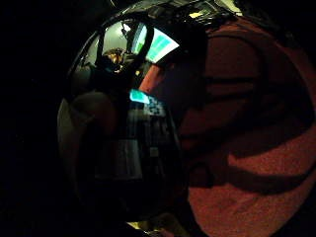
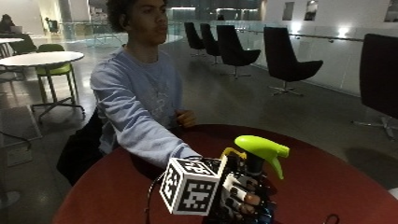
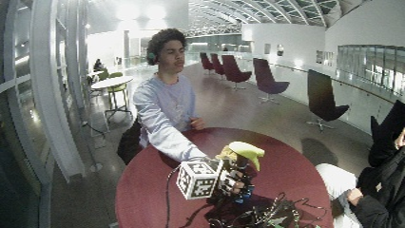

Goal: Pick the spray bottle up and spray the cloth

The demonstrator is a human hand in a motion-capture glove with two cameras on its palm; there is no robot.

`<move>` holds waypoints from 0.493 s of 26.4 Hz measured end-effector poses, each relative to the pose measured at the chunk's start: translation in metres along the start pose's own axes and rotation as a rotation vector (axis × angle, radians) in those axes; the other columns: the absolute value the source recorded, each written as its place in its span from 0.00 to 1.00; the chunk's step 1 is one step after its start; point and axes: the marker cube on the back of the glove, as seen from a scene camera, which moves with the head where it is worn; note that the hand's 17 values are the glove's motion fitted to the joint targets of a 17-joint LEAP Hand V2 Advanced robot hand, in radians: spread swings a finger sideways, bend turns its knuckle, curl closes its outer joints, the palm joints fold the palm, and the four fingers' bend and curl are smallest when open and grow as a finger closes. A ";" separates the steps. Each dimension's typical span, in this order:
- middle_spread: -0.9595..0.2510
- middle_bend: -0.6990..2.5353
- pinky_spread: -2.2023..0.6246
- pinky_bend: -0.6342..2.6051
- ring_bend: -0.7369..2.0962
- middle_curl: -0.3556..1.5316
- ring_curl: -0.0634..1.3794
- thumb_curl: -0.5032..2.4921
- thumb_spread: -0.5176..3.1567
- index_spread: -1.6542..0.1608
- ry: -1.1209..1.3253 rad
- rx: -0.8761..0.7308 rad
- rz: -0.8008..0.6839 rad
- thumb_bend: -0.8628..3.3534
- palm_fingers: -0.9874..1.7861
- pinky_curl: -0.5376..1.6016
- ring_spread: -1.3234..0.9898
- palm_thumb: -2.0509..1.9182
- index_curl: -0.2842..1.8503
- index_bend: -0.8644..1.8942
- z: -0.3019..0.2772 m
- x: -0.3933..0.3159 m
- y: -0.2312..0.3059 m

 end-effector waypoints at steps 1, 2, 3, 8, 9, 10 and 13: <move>0.73 0.30 0.86 0.29 0.39 0.39 0.27 0.31 0.40 0.74 0.003 0.017 -0.005 0.21 0.71 0.40 0.57 0.76 0.28 0.39 -0.001 -0.001 0.000; 0.73 0.30 0.86 0.29 0.39 0.39 0.27 0.31 0.40 0.74 0.005 0.026 -0.010 0.21 0.71 0.40 0.57 0.76 0.28 0.39 -0.003 -0.001 -0.001; 0.73 0.29 0.86 0.29 0.39 0.39 0.27 0.32 0.39 0.75 0.007 0.027 -0.015 0.21 0.72 0.41 0.57 0.76 0.28 0.38 -0.005 -0.002 0.000; 0.72 0.29 0.85 0.29 0.40 0.40 0.29 0.33 0.37 0.75 0.021 -0.005 -0.041 0.20 0.73 0.41 0.56 0.77 0.30 0.37 -0.023 -0.004 0.010; 0.72 0.29 0.85 0.29 0.39 0.40 0.29 0.33 0.37 0.76 0.017 -0.013 -0.048 0.20 0.73 0.41 0.56 0.77 0.30 0.37 -0.029 -0.005 0.014; 0.72 0.29 0.85 0.28 0.39 0.40 0.29 0.33 0.37 0.76 0.011 -0.020 -0.055 0.20 0.74 0.41 0.56 0.77 0.30 0.37 -0.035 -0.007 0.019; 0.72 0.29 0.85 0.28 0.39 0.40 0.29 0.34 0.36 0.76 -0.021 -0.031 -0.082 0.20 0.74 0.41 0.56 0.77 0.30 0.37 -0.056 -0.010 0.038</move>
